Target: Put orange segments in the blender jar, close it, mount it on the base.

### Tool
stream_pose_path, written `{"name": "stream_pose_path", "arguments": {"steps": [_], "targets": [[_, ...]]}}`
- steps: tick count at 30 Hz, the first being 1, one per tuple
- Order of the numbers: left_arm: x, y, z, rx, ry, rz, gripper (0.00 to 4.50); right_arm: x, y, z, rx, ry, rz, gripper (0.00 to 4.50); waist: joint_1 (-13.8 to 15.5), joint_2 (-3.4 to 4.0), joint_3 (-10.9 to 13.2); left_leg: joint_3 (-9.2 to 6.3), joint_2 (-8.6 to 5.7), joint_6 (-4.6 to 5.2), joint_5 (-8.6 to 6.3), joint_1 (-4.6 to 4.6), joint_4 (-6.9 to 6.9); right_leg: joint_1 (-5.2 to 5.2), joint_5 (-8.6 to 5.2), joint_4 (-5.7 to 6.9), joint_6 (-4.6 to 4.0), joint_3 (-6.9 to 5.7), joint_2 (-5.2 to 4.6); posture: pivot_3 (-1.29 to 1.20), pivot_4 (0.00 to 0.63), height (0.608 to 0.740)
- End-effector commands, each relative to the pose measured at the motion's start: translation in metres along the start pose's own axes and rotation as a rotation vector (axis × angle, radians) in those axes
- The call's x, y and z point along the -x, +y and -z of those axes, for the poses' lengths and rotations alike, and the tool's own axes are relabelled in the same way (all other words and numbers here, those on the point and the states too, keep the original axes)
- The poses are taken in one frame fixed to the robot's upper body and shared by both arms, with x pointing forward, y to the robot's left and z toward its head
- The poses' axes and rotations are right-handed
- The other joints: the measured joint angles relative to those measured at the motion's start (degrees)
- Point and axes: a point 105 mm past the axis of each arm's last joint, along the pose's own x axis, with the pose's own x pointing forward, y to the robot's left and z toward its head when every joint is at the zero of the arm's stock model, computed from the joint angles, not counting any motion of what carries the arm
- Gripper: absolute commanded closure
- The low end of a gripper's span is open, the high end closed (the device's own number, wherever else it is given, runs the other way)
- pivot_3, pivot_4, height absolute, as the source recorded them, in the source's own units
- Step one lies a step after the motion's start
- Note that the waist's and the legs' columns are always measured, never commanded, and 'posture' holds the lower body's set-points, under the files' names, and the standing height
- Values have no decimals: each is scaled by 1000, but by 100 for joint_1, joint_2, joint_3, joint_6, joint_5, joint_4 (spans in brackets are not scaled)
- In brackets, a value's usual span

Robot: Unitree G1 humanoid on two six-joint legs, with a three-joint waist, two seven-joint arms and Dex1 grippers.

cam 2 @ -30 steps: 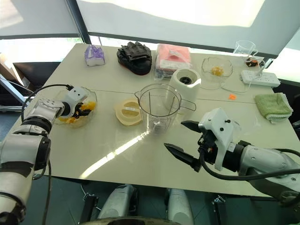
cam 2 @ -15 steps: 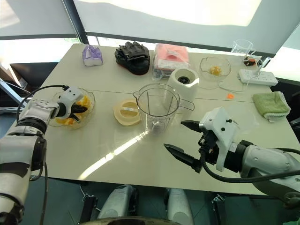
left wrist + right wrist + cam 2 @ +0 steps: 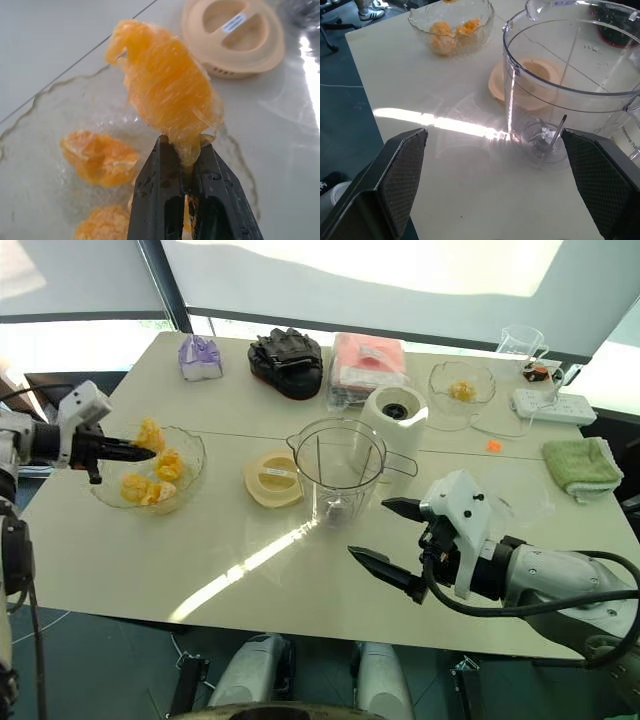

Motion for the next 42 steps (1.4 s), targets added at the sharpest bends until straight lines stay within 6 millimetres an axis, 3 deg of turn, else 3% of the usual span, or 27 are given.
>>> {"name": "stream_pose_path", "arguments": {"steps": [1,4,7,10,12,15,19,25,28,34,35,42], "targets": [[11,-4,-79,-175,-186,37,4464,12,-11,1,22,10,47,0,21,-4,1,-2,0,0,0,-3,1,1,0,-1,0,-1,2,0,150,740],[6,-14,-120,-250,-273,87,4464,19,-16,3,24,21,71,0,22,-5,0,-2,-6,0,0,-4,9,9,1,-4,2,-2,1,0,150,740],[-14,-39,-181,-381,-408,184,4464,25,-25,4,25,18,111,0,-3,-6,0,-2,-10,4,-2,-1,9,11,2,-5,6,4,1,0,150,740],[-52,-72,-215,-490,-442,325,4464,31,-34,8,17,14,162,0,-4,-6,0,-2,-18,4,-2,-1,10,11,4,-5,14,3,2,0,150,740],[-73,-92,-224,-524,-444,410,4464,33,-38,11,16,7,197,0,-24,0,-1,-2,-20,5,-2,-1,10,11,3,-5,17,3,5,0,150,740],[-100,-116,-227,-549,-428,510,4464,34,-43,11,20,-16,248,0,-80,2,2,-2,-16,8,-4,2,6,6,8,-3,26,9,18,0,150,740],[-133,-133,-201,-614,-301,584,4464,35,-39,9,27,-42,283,0,-173,10,-1,-12,-5,8,-4,5,-1,-2,8,8,24,12,36,0,150,740],[-149,-142,-179,-647,-225,638,4464,36,-35,10,21,-51,306,0,-160,11,2,-16,1,8,-4,3,-1,-6,-2,10,4,14,39,0,150,740],[-153,-144,-172,-662,-199,654,3428,35,-34,10,17,-55,309,0,-145,11,2,-15,0,8,-4,-2,0,-6,-3,0,3,18,31,0,150,740],[-147,-145,-181,-649,-242,659,338,33,-35,12,10,-58,310,0,-151,11,2,-11,-4,8,-4,-5,0,-5,-3,-6,3,19,26,0,150,740],[-143,-146,-185,-641,-263,663,64,32,-35,12,9,-58,310,0,-153,11,2,-12,-4,8,-4,-5,0,-5,-3,-5,3,19,26,0,150,740],[-100,-137,-236,-447,-569,657,64,38,-45,29,-12,-21,380,0,-156,11,3,-15,-4,8,-4,-3,0,-6,-3,0,2,18,33,0,150,740]]}}
